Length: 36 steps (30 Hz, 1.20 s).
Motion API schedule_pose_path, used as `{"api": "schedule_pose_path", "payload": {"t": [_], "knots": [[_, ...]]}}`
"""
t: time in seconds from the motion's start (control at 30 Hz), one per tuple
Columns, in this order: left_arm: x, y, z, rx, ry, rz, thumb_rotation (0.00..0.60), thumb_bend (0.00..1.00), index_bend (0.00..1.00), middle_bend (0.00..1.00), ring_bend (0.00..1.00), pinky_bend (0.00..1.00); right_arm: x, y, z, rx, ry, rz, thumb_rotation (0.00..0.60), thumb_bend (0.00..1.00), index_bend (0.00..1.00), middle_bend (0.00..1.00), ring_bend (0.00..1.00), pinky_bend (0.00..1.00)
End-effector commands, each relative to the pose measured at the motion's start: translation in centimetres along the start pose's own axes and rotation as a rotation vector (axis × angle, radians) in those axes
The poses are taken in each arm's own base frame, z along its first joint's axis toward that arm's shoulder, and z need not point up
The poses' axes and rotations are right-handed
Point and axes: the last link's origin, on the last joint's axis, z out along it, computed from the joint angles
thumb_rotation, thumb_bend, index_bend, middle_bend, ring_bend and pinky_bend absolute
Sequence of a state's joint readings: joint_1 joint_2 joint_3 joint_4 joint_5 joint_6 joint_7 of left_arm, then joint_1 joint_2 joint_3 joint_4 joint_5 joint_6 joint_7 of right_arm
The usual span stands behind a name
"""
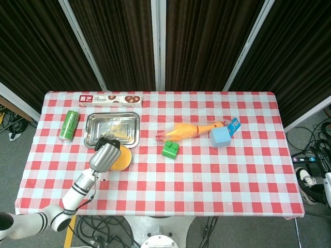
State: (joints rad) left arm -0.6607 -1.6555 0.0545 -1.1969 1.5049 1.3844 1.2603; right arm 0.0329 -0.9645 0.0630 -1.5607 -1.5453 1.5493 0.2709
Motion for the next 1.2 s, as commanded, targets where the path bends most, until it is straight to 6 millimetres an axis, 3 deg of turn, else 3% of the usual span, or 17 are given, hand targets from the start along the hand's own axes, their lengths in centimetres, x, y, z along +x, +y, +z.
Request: {"api": "schedule_pose_path", "payload": {"t": [0.03,0.2,0.37,0.87,1.2], "knots": [[-0.1,0.3,-0.1,-0.008,-0.008,0.028,0.600,0.50,0.71,0.93,0.90,0.95,0.0,0.0,0.0,-0.001,0.001,0.000,0.600,0.17,0.00,0.12,0.00,0.04],[-0.3,0.6,-0.2,-0.018,-0.051,0.066,0.600,0.50,0.71,0.93,0.89,0.95,-0.1,0.0,0.1,0.000,-0.001,0.001,0.600,0.17,0.00,0.12,0.00,0.04],[-0.7,0.7,-0.3,-0.022,-0.221,0.106,0.600,0.50,0.74,0.93,0.89,0.95,0.0,-0.1,0.1,0.002,-0.001,-0.002,0.600,0.17,0.00,0.12,0.00,0.04],[1.8,0.1,0.0,-0.017,-0.165,-0.025,0.600,0.50,0.74,0.93,0.89,0.95,-0.1,-0.1,0.1,-0.003,-0.005,-0.006,0.600,0.17,0.00,0.12,0.00,0.04],[2.0,2.6,0.3,-0.097,-0.143,0.044,0.600,0.50,0.74,0.93,0.90,0.95,-0.1,-0.1,0.1,-0.006,-0.008,-0.007,0.600,0.17,0.00,0.12,0.00,0.04]]}}
